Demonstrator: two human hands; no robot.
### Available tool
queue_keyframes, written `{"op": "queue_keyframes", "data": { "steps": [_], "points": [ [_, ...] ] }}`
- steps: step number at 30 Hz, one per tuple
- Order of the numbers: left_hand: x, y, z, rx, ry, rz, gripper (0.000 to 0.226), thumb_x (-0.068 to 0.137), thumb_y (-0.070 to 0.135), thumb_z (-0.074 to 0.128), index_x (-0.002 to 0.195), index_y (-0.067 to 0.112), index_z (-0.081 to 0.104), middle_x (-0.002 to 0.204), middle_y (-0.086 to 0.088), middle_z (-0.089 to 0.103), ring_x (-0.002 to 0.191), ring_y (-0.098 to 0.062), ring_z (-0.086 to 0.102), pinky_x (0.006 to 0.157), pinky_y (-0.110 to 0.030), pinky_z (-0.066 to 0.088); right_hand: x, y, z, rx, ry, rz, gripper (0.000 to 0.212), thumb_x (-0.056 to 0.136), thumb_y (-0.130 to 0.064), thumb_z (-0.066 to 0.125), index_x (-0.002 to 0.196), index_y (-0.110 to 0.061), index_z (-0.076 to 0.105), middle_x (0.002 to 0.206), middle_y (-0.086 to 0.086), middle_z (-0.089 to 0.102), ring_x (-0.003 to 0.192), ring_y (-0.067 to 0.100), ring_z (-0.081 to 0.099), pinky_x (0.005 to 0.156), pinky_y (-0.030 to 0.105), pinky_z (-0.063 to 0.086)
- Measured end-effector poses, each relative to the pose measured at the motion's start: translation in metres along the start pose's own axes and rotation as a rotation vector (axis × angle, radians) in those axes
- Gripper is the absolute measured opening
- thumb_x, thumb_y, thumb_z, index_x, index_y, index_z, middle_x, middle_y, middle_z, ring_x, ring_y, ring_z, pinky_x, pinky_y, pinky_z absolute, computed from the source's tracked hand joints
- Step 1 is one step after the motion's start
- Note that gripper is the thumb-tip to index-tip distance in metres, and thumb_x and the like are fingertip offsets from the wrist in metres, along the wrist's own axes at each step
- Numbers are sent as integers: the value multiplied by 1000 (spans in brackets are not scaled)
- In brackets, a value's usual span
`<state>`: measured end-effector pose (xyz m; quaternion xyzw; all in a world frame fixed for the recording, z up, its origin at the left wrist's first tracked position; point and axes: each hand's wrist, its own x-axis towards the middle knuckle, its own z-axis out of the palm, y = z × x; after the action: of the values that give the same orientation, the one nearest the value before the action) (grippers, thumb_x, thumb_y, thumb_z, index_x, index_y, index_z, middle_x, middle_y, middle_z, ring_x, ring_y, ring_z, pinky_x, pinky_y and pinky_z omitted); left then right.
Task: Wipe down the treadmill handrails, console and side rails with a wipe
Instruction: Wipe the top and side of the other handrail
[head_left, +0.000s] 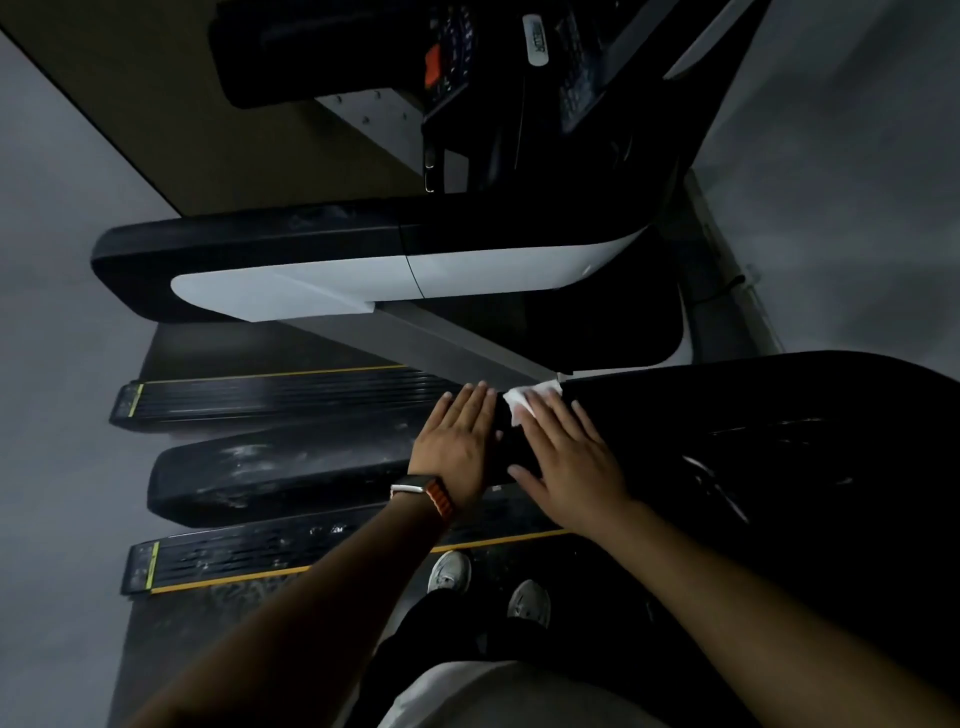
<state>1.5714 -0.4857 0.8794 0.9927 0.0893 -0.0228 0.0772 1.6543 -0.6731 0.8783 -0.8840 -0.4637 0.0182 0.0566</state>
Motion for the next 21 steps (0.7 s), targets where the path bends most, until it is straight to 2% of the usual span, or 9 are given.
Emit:
{"op": "queue_keyframes", "data": {
  "steps": [3,7,10,12,14,18,21],
  "points": [
    [0,2,-1,-8,9,-10,65,105,42,15,160,10,30,165,-10,31,156,-21,23,128,-37,5,-14,27,-6,15,78,-71,64,103,-50,39,158,-16,43,169,1,32,159,20,22,125,48,23],
    [-1,4,1,-24,19,-17,64,106,40,18,158,9,34,163,-11,36,154,-23,28,128,-40,13,-6,37,-12,126,106,-34,53,105,-46,41,146,-15,56,158,3,48,152,22,37,124,51,31],
    [-2,4,0,-26,17,-12,64,106,41,17,158,9,34,163,-11,36,154,-22,28,128,-40,14,3,25,-10,179,100,-29,58,105,-49,40,150,-15,52,160,4,45,153,25,33,126,46,29],
    [-1,4,-1,-18,12,-8,64,105,41,16,159,9,32,164,-10,35,155,-21,25,128,-38,9,1,18,-4,183,85,-11,64,106,-52,37,159,-17,41,166,3,37,158,23,23,125,39,24],
    [-2,3,-3,-8,0,-5,66,105,42,12,160,10,28,166,-9,31,156,-20,21,128,-37,4,-1,13,0,140,81,4,67,107,-53,33,164,-17,32,170,3,31,160,23,19,127,40,23],
    [-2,2,-7,5,-38,8,70,102,45,2,162,13,18,169,-7,20,158,-17,9,126,-35,-6,7,12,1,14,86,-11,67,107,-52,30,161,-14,37,167,7,36,158,26,26,128,40,21],
    [-4,-1,-11,11,-51,-4,74,100,47,-1,163,13,16,170,-6,15,158,-16,5,126,-34,-9,24,9,-2,5,64,62,66,107,-50,30,156,-10,45,160,11,46,153,30,36,126,44,28]
  ]
}}
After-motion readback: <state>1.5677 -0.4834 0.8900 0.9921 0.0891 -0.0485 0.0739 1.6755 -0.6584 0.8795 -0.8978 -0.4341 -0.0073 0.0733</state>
